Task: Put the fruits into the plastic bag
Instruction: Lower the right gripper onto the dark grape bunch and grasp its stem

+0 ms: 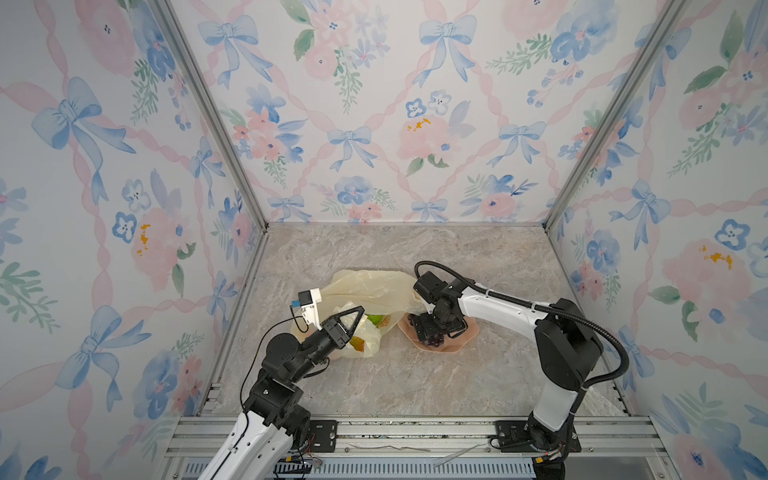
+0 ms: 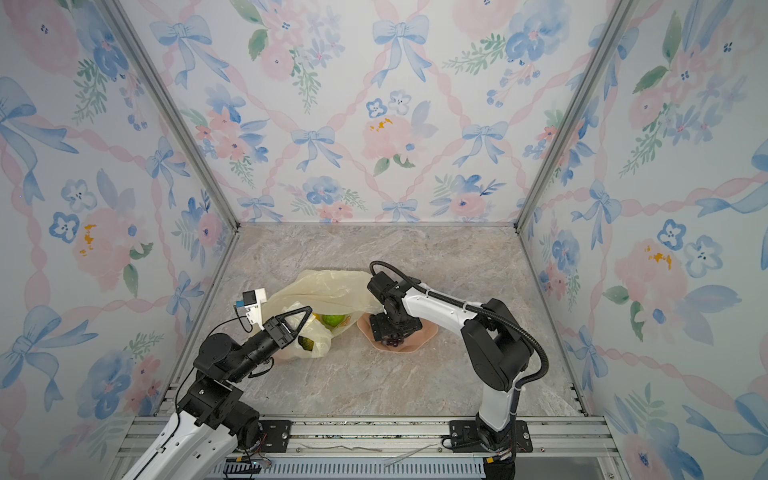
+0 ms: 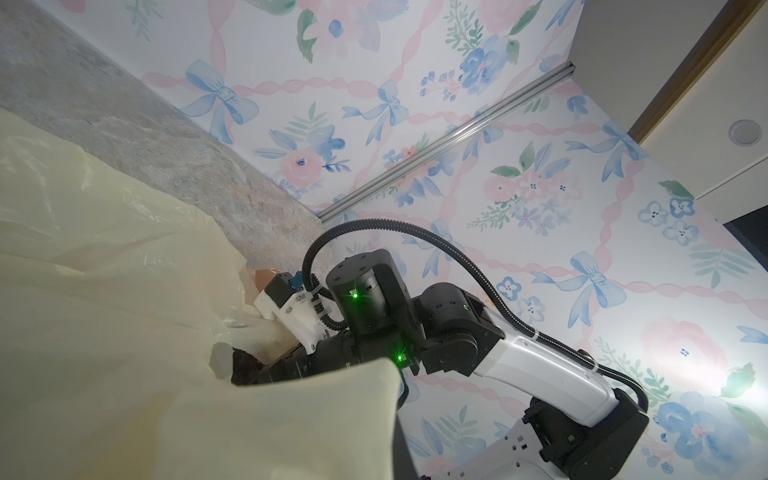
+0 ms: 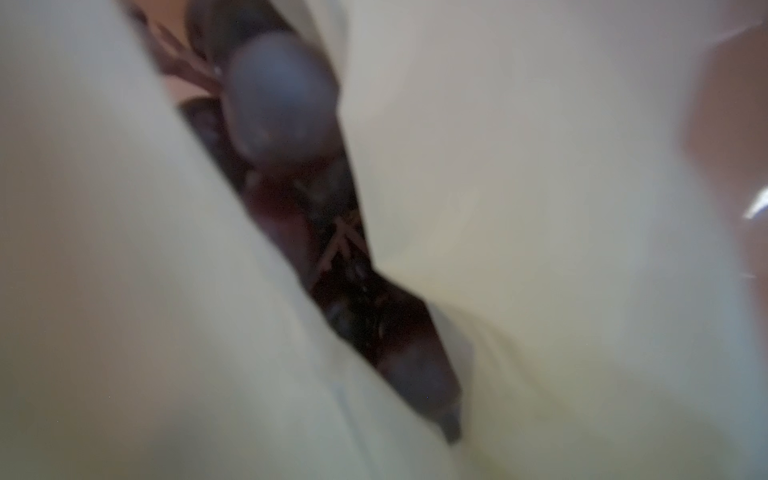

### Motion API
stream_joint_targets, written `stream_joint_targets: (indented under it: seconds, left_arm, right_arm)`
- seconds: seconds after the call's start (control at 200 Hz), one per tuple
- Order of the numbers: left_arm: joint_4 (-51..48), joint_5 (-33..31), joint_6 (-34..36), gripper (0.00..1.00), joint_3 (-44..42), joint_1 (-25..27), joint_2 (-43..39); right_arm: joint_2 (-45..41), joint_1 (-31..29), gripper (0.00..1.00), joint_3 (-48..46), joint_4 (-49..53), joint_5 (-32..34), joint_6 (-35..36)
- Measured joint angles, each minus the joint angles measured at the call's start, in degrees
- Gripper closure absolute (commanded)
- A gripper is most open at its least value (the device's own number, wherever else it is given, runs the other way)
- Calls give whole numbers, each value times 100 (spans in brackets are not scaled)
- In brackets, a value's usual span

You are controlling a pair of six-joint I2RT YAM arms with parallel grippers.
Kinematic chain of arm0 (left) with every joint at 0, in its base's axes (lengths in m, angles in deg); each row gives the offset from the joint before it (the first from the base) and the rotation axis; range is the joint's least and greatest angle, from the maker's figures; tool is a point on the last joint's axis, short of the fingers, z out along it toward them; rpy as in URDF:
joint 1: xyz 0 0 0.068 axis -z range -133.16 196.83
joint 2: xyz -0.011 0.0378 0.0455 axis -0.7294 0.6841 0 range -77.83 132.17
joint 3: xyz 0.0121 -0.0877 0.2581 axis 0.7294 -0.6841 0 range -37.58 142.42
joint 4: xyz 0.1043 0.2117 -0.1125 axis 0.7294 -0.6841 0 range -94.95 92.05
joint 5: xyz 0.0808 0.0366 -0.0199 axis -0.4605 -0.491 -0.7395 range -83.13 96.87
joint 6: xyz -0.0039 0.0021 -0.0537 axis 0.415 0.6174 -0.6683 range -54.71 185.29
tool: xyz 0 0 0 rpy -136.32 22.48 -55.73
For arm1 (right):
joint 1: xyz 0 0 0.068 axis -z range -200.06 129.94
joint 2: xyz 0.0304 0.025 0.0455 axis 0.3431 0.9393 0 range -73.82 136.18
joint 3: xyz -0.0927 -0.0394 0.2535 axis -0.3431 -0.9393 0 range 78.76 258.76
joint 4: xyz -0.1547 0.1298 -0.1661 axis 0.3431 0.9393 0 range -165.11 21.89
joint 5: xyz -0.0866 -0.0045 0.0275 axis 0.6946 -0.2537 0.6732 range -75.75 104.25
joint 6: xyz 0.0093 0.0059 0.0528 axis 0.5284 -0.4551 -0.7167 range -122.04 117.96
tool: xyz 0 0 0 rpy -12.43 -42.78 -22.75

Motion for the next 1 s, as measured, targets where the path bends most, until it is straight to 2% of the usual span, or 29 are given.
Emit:
stream_joint_targets:
  seconds: [0.325, 0.545, 0.755, 0.835, 0.995]
  left_arm:
    - [-26, 2, 2, 100, 0, 0, -11]
    - [-118, 0, 22, 100, 28, 0, -9]
    - [-153, 0, 22, 100, 44, 0, 0]
    - [-151, 0, 22, 100, 44, 0, 0]
    - [-146, 0, 22, 100, 44, 0, 0]
  right_arm:
    - [219, 129, 4, 179, -111, 114, 114]
    - [280, 452, 4, 175, -101, 402, 2]
    - [-240, 728, 3, -260, -214, 820, -317]
    - [-492, 756, 3, -282, -275, 758, -323]
    - [-516, 680, 3, -175, -542, 179, 26]
